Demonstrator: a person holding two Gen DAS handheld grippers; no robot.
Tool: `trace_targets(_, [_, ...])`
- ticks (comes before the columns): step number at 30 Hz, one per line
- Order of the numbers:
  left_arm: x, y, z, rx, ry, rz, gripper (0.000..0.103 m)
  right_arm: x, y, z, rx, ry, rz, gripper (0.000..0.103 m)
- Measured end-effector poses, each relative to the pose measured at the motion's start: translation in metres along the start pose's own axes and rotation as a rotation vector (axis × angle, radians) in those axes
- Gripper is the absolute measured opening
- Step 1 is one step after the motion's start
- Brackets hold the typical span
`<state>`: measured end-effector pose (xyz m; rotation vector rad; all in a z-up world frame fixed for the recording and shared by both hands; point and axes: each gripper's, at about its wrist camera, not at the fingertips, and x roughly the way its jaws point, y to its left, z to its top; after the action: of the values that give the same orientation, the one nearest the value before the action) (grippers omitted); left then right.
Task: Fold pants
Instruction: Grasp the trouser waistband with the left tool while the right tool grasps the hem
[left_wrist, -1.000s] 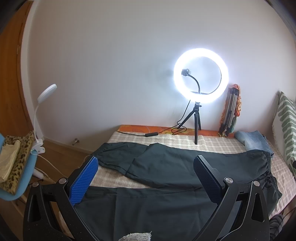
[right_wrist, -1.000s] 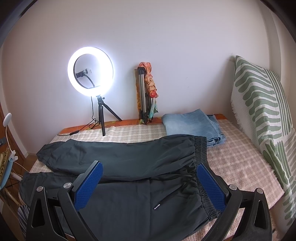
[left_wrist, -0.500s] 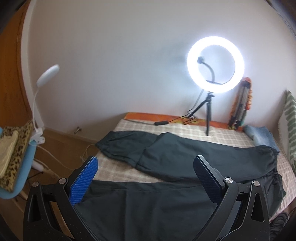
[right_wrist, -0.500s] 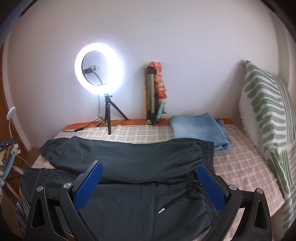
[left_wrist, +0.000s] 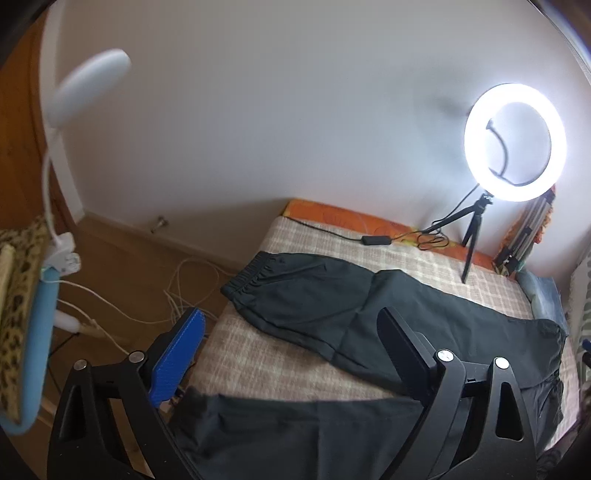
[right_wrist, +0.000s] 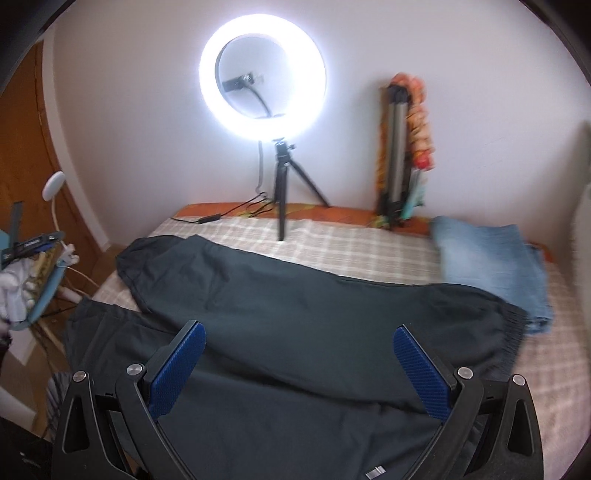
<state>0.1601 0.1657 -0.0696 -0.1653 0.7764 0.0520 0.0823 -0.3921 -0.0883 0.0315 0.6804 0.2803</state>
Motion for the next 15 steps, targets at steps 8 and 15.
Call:
trace_targets(8, [0.094,0.013,0.044,0.011,0.152,-0.016,0.093,0.095,0.000,0.039,-0.088,0.029,-0.005,0.103])
trace_targets(15, [0.174,0.020,0.051,-0.007,0.224,0.032,0.088,0.181,0.009,0.055,-0.138,0.231,0.080,0.083])
